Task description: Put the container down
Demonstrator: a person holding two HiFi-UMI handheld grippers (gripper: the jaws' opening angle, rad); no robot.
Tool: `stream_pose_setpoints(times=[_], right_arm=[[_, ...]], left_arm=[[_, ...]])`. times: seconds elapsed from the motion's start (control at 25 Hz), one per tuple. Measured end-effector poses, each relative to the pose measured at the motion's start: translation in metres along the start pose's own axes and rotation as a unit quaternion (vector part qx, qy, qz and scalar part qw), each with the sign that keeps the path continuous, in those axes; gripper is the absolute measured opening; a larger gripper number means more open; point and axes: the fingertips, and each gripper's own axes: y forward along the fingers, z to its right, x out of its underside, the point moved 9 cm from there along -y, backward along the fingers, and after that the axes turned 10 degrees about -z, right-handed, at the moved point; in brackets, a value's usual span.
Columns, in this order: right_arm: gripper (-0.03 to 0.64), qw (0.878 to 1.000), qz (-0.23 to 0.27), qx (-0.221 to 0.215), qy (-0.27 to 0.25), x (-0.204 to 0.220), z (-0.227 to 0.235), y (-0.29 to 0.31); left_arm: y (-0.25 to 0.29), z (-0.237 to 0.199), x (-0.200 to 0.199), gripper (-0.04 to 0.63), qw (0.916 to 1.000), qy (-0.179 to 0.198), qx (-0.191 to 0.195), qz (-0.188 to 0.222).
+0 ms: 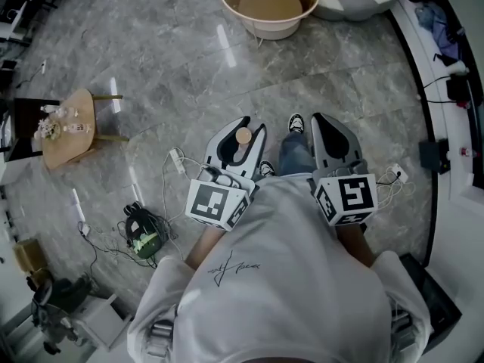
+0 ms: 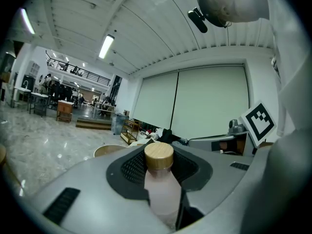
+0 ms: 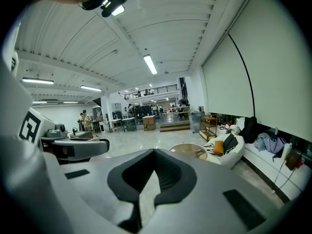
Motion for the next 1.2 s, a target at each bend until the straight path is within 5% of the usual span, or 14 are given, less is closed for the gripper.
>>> stream_pose_setpoints(times=[1.2], right_arm=[[0.016, 0.998, -0.026, -0.062, 0.018, -0.074, 0.191, 0.132]], left_arm=[[0.200, -0.027, -0.089, 0.131, 0.9989, -0.027, -0.033, -0.019]])
